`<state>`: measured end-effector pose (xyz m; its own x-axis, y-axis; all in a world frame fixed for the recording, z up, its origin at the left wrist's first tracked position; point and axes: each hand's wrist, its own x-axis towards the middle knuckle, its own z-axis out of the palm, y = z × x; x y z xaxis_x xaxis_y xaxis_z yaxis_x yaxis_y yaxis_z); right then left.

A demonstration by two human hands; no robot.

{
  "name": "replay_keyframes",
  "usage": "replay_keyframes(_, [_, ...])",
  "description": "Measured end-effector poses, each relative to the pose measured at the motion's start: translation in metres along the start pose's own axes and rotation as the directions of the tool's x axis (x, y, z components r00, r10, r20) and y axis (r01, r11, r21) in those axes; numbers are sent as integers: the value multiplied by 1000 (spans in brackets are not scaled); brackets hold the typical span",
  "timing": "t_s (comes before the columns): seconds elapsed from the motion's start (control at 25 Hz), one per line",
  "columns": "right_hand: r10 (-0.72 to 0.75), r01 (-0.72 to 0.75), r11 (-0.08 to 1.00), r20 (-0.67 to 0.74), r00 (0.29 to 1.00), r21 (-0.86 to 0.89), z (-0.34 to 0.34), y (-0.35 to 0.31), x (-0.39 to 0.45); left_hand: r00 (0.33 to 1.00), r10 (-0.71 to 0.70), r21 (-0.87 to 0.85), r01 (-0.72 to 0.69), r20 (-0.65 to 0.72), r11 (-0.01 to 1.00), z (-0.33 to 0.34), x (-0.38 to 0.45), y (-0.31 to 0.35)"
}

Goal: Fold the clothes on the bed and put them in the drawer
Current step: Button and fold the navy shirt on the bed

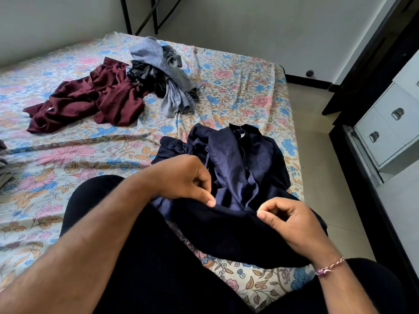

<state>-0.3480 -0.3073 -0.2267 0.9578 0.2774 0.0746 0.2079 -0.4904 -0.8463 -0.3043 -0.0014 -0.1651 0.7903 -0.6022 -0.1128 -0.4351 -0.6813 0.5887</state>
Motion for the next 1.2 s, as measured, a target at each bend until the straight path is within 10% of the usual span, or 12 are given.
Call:
replay_keyframes(0.16, [6, -8, 999, 54, 999, 37, -12, -11, 1, 989, 28, -2, -28, 148, 1000, 12, -6, 1])
replay_keyframes(0.32, [103, -114, 992, 193, 976, 48, -31, -19, 9, 940, 128, -52, -151, -316, 987, 6, -8, -18])
replay_keyframes(0.52, [63, -39, 977, -106, 992, 211, -50, -58, 39, 540, 81, -12, -168, -838, 986, -18, 8, -2])
replay_keyframes(0.76, [-57, 105, 806, -100, 993, 582, -43, -151, 56, 174, 435, 408, -174, -883, 896, -64, -5, 48])
replay_keyframes(1.2, [-69, 132, 793, -127, 990, 595, -12, -178, 49, 175, 529, 467, -298, -830, 833, -17, -4, 58])
